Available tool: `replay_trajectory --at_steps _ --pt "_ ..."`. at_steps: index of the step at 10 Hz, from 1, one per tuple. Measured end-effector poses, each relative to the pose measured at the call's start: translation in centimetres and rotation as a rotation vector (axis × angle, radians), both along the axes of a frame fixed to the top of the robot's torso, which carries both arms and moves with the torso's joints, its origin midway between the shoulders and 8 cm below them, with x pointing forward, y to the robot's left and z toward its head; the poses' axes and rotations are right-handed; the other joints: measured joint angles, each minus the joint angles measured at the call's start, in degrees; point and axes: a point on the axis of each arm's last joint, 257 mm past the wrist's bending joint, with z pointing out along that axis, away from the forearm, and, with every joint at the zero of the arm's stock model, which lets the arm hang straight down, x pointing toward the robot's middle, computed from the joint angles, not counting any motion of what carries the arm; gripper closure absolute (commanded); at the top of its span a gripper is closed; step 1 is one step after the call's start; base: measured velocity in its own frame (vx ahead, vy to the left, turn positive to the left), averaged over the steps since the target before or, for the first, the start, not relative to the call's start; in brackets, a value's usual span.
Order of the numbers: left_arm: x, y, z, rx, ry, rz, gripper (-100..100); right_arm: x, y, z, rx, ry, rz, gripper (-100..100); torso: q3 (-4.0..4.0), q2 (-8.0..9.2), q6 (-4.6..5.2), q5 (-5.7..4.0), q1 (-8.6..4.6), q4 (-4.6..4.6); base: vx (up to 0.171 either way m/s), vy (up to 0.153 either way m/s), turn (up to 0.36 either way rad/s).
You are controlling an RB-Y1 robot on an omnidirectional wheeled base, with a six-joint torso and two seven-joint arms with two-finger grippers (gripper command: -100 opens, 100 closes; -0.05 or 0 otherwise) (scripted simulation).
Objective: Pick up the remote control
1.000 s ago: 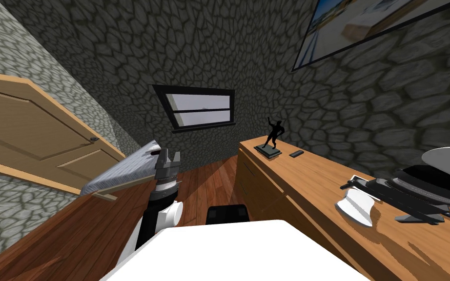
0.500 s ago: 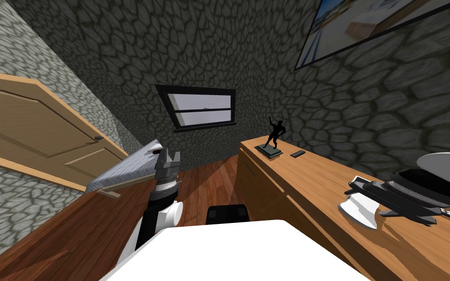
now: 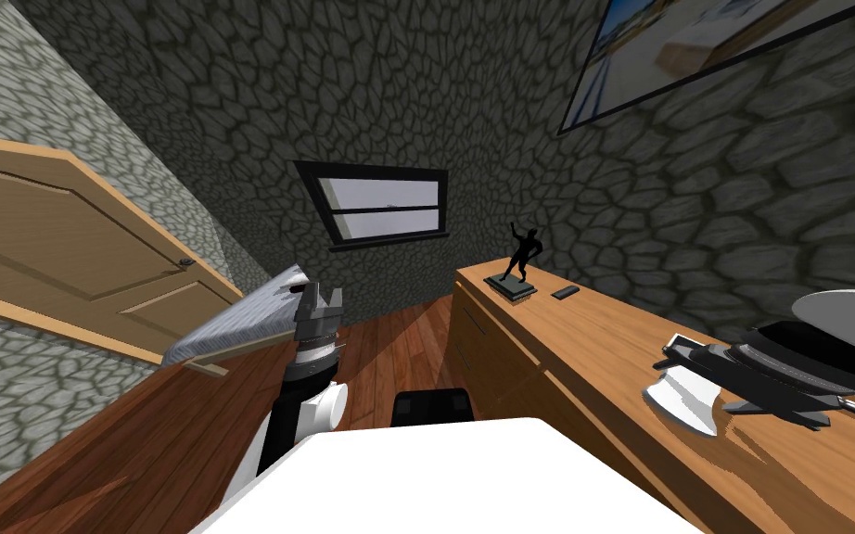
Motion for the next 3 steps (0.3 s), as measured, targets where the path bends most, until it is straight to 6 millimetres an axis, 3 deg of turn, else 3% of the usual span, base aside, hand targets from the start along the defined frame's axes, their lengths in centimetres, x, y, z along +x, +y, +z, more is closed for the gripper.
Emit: replay_trajectory --at_steps 2,3 --pt "0.00 0.00 0.00 0.000 0.000 0.000 0 0.07 -0.03 1.17 0.001 0.004 0.005 100 -0.04 -0.08 0.03 0.05 0.02 -0.01 0.022 -0.004 -0.031" --pt "0.00 0.00 0.00 0.000 0.000 0.000 0 0.04 -0.02 1.25 0.002 0.006 0.005 0 -0.04 -0.06 0.01 0.02 0.03 -0.02 0.000 0.000 0.000"
